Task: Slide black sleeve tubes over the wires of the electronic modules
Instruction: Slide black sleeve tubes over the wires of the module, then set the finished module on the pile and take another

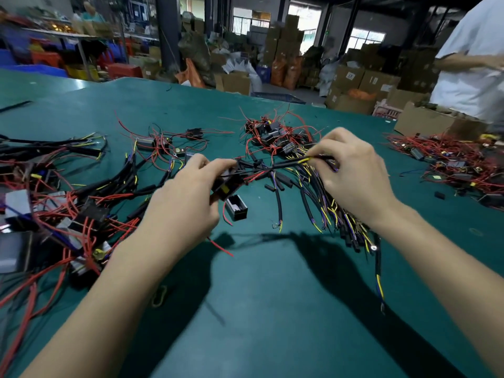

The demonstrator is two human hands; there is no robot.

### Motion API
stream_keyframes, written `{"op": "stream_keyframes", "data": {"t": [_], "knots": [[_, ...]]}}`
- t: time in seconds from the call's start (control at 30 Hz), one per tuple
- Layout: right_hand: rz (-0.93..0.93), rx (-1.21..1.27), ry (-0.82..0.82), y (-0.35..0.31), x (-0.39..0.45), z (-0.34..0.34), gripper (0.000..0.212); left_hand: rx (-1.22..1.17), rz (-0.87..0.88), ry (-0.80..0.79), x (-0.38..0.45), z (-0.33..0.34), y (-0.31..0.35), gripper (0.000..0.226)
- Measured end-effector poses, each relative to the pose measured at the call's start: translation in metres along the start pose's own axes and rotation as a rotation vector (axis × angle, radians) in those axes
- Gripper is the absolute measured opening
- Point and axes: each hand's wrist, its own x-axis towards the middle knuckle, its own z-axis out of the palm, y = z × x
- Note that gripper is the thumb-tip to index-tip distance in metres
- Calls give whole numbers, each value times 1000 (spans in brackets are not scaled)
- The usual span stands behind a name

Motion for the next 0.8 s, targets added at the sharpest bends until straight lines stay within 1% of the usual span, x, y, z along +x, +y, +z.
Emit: {"op": "stream_keyframes", "data": {"t": [0.1, 0.17, 0.27, 0.37, 0.43, 0.53, 0.6, 0.67, 0.73, 0.8], "knots": [[-67, 60, -54, -18, 24, 17, 9, 322, 12, 24, -3, -29, -7, 70], [-150, 102, -104, -37, 36, 36, 11, 507, 14, -7, -10, -51, -15, 70], [-263, 179, -160, -73, 45, 64, 13, 668, 7, -93, -21, -76, -35, 67], [-357, 230, -227, -104, 49, 88, 13, 727, -33, -236, -31, -89, -57, 62], [-404, 241, -272, -119, 50, 100, 15, 737, -59, -289, -36, -95, -68, 59], [-422, 246, -316, -131, 53, 113, 17, 751, -44, -292, -38, -104, -78, 51], [-421, 253, -344, -135, 56, 118, 17, 751, -85, -286, -37, -107, -80, 46], [-411, 285, -375, -141, 58, 123, 16, 773, -109, -283, -39, -104, -76, 48], [-394, 327, -380, -147, 56, 127, 15, 810, -48, -274, -44, -98, -67, 53], [-409, 358, -387, -155, 53, 131, 15, 796, 40, -249, -47, -87, -55, 54]]}}
